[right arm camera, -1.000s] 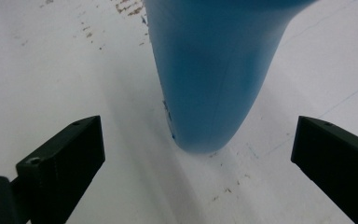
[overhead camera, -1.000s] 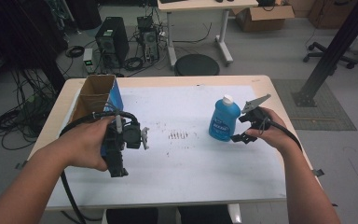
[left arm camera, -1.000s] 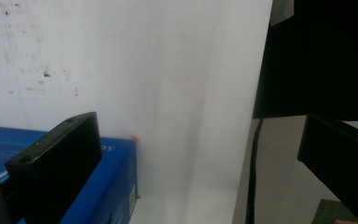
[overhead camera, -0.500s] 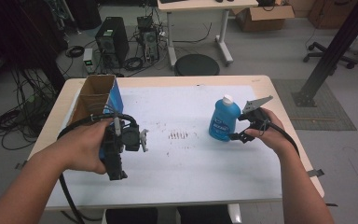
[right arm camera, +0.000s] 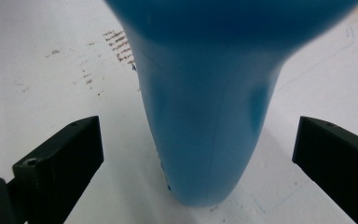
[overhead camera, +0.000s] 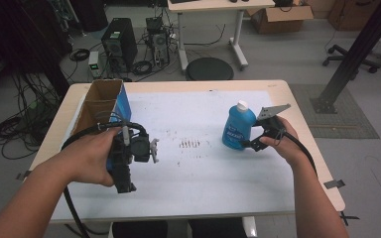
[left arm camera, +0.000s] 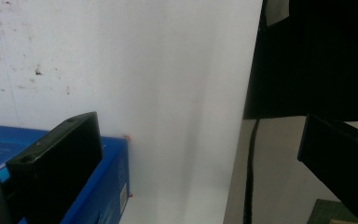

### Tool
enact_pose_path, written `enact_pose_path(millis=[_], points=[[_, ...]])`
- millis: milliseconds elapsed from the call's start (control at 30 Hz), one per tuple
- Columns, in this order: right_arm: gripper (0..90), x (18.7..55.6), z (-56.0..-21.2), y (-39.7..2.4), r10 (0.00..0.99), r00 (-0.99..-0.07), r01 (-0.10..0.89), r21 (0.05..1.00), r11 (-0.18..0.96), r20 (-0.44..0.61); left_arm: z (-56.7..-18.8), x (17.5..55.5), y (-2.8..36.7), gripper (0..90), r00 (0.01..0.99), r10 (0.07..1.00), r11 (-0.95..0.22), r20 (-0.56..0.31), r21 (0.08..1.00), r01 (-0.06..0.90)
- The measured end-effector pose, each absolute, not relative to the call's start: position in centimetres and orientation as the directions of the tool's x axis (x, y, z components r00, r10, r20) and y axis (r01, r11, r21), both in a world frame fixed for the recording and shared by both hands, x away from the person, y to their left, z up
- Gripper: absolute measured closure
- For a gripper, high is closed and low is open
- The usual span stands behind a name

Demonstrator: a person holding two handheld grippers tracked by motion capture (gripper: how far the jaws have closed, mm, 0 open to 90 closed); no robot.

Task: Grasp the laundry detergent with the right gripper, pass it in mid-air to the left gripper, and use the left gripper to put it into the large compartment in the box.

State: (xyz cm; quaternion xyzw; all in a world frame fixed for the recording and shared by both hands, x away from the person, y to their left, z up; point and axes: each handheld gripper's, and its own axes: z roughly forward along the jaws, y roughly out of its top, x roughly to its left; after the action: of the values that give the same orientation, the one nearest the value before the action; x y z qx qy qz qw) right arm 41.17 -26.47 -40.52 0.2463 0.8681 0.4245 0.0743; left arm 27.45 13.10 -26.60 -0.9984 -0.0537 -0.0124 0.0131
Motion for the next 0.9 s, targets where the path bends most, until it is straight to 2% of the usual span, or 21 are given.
enact_pose_path(millis=[467, 900], points=[[1.5, 41.4, -41.0, -26.0, 0.491, -0.868, 0.331, 0.822, 0.463, 0.072, -26.6, 27.1, 13.1, 0.4, 0.994, 0.105, -0.994, 0.025, -0.024, 0.105], [1.1, 41.6, -42.0, -25.4, 0.493, -0.863, 0.338, 0.853, 0.398, 0.112, -26.7, 27.0, 12.8, 0.4, 0.994, 0.103, -0.994, 0.023, -0.019, 0.104]])
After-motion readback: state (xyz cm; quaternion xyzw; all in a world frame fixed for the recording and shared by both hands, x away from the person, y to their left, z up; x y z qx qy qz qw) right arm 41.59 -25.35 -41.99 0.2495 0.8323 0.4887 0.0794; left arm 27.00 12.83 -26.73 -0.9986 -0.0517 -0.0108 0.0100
